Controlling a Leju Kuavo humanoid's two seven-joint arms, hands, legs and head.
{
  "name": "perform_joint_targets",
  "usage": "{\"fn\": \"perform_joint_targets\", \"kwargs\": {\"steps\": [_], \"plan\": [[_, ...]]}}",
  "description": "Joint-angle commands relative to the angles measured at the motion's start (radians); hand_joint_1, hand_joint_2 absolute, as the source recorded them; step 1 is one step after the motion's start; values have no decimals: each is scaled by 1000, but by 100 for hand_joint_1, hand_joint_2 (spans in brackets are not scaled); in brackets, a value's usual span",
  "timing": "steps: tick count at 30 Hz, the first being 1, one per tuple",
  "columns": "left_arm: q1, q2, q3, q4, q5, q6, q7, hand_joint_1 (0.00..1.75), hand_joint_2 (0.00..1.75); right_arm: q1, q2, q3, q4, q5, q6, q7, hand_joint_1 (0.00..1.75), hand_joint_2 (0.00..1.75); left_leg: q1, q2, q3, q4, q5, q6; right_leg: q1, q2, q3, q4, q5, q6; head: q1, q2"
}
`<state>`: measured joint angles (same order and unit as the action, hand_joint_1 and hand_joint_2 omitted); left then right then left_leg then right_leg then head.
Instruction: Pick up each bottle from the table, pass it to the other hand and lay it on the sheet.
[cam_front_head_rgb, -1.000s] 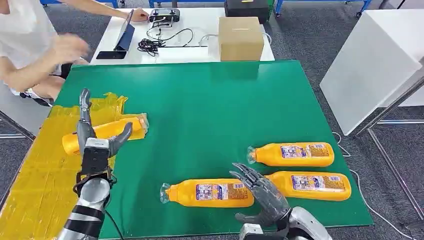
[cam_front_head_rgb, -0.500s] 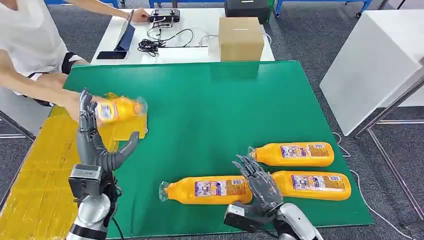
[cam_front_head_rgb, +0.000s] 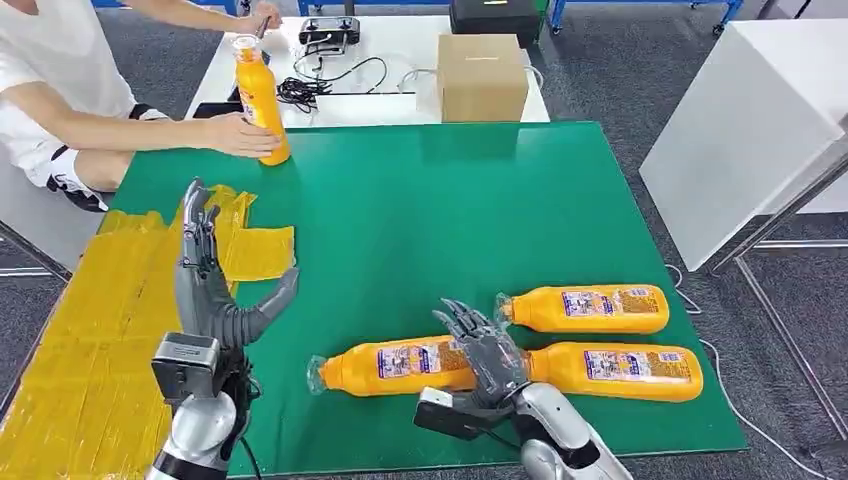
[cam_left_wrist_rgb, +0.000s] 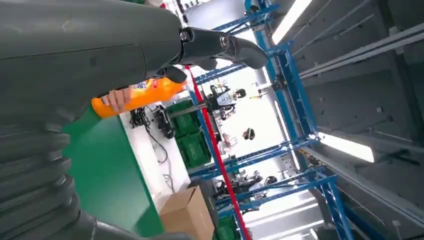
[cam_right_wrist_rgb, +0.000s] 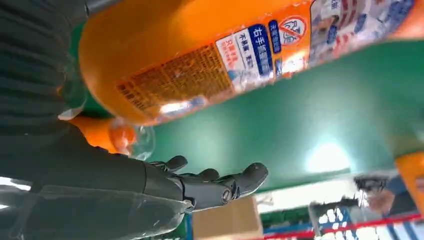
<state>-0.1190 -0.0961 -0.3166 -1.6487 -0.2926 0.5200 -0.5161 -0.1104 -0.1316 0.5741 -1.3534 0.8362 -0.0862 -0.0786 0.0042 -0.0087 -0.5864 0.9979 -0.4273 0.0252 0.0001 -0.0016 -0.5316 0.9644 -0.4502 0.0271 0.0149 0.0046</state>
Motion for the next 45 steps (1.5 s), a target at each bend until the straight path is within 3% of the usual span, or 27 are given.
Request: {"fn": "perform_joint_targets", "kwargs": {"steps": [1,14,15,18,21,22,38,45], "plan": [[-58,-5,-34,84,26,-4,-3,0,175,-161,-11,95,271,-37,65,35,0,175,0,2,4,-1,0,-1,0,2,4,-2,1,0,0,0],[-61,-4,-41,84,34,-5,-3,0,175,-181,-11,105,323,-33,78,69,0,175,1,1,7,-2,-1,-1,0,0,7,-3,0,1,0,0],[-60,-4,-41,82,35,-5,-3,0,175,-182,-9,106,325,-30,77,74,9,175,0,1,5,-1,0,-1,0,0,5,-2,0,1,0,0],[-65,-4,-48,79,41,-8,1,0,175,-203,-11,128,388,30,86,136,140,175,0,1,5,-1,0,0,0,0,5,-2,0,1,0,0],[-73,-6,-55,83,44,-8,2,0,175,-219,-2,133,454,68,54,124,154,175,1,0,7,-1,0,-1,0,-1,7,-2,0,1,0,0],[-72,-6,-54,80,43,-7,2,0,175,-213,11,114,453,71,31,127,175,175,0,-1,7,-1,0,0,0,-2,7,-2,0,1,0,0],[-54,-11,-42,67,39,-8,8,0,175,-141,79,-30,329,99,-113,80,175,175,0,0,9,-1,0,-1,0,-1,9,-2,0,0,0,0],[-25,-4,-43,21,43,-8,0,0,175,-71,141,-157,192,13,-263,-2,175,175,0,1,5,0,0,0,0,0,5,0,0,0,0,0]]}}
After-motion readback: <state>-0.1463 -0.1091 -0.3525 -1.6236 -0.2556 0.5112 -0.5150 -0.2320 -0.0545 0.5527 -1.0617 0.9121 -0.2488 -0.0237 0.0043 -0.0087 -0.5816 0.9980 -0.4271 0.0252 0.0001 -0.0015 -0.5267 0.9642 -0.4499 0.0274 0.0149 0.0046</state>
